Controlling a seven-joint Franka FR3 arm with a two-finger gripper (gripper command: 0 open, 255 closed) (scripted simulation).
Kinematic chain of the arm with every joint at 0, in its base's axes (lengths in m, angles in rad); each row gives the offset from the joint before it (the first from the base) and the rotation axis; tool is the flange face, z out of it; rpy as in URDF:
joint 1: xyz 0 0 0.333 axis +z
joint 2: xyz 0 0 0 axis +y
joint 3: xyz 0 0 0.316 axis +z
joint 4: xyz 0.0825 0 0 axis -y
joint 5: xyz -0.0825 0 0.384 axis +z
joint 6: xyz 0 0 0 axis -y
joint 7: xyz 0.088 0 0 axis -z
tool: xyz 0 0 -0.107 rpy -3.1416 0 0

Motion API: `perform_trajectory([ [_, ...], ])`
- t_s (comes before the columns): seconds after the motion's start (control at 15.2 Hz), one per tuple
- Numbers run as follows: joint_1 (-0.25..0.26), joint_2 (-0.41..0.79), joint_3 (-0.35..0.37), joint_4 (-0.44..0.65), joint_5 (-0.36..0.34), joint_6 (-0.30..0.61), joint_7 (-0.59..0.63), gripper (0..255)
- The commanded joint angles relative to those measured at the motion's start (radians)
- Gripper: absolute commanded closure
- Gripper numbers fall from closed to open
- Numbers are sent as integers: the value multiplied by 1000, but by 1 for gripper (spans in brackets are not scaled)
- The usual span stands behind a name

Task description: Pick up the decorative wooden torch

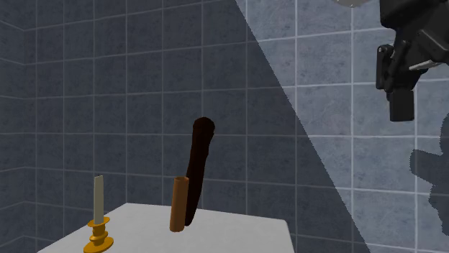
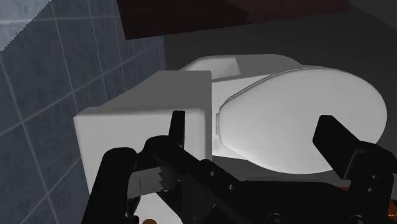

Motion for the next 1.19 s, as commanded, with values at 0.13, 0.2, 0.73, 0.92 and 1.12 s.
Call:
perform_trajectory([
  [0.13,-23,54,10,13,2,68,62,0],
  [0.2,-35,81,15,21,2,101,93,0],
  [0.73,-130,305,41,130,-22,323,336,0],
  [0.92,-165,387,45,186,-41,387,427,0],
  [1.12,-199,466,45,249,-64,440,518,0],
])
